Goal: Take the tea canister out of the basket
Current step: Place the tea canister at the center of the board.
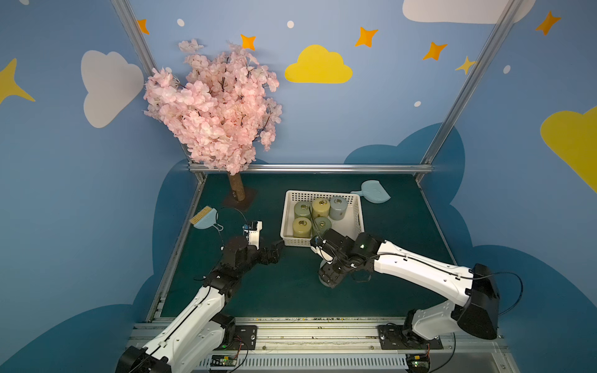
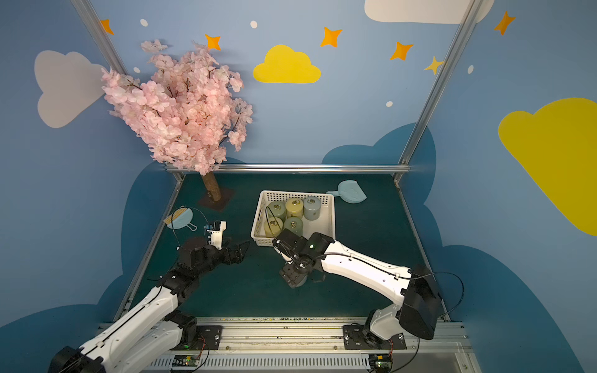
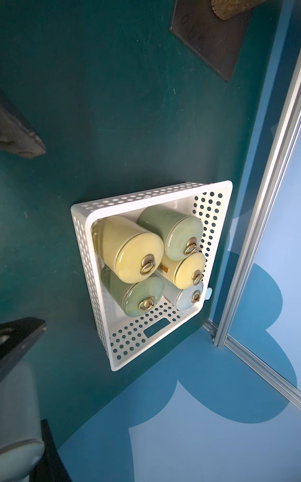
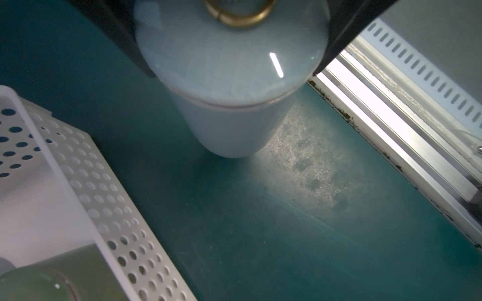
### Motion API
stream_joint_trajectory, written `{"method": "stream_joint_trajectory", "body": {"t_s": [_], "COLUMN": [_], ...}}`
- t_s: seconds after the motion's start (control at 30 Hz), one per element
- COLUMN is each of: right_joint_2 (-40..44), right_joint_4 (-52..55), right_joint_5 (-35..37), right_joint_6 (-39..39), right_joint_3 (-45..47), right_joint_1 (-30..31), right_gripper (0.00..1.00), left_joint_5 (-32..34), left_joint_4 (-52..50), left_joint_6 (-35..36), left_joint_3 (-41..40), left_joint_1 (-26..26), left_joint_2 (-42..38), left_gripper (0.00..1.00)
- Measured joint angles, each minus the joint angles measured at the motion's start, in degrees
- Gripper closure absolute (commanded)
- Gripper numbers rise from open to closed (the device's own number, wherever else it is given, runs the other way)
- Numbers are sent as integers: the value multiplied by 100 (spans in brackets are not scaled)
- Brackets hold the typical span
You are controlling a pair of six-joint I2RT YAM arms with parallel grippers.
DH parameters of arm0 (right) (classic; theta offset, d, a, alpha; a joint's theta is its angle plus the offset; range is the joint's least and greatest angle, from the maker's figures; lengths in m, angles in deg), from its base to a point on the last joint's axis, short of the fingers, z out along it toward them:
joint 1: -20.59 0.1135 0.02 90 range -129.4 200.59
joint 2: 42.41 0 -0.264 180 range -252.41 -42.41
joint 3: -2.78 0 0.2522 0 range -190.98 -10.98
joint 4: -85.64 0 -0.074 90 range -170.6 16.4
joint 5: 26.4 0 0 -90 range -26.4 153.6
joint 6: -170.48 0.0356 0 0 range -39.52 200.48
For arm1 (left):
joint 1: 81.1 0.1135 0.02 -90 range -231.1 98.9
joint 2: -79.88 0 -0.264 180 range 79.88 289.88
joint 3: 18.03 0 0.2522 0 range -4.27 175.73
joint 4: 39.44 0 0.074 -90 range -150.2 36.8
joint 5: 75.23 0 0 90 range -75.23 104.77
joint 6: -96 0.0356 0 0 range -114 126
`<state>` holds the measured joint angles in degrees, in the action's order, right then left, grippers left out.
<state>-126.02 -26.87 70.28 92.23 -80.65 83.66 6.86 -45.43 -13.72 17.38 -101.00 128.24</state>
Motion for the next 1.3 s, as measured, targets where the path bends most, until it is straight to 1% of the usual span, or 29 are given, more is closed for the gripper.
{"method": "stream_joint_trajectory", "body": {"t_s": [0.23, 0.47, 0.83, 1.3], "right_joint_2": [11, 11, 11, -66], "right_joint_4": [-131, -267, -483, -778], "right_joint_5": [146, 262, 348, 332], "right_joint_6": [487, 883, 1342, 1657], "right_joint_3": [295, 446, 739, 1005], "right_joint_1": [535, 870, 1176, 1318], "right_gripper": [42, 43, 43, 43], "left_joint_5": [31, 72, 109, 109], "left_joint_4": [-15, -24, -26, -26], "left_joint_6": [-2, 0, 0, 0], "left_joint_3": [-87, -87, -87, -87], "left_joint_1": [0, 0, 0, 0], "left_joint_2": [-55, -81, -81, -81], "left_gripper": [0, 0, 0, 0]}}
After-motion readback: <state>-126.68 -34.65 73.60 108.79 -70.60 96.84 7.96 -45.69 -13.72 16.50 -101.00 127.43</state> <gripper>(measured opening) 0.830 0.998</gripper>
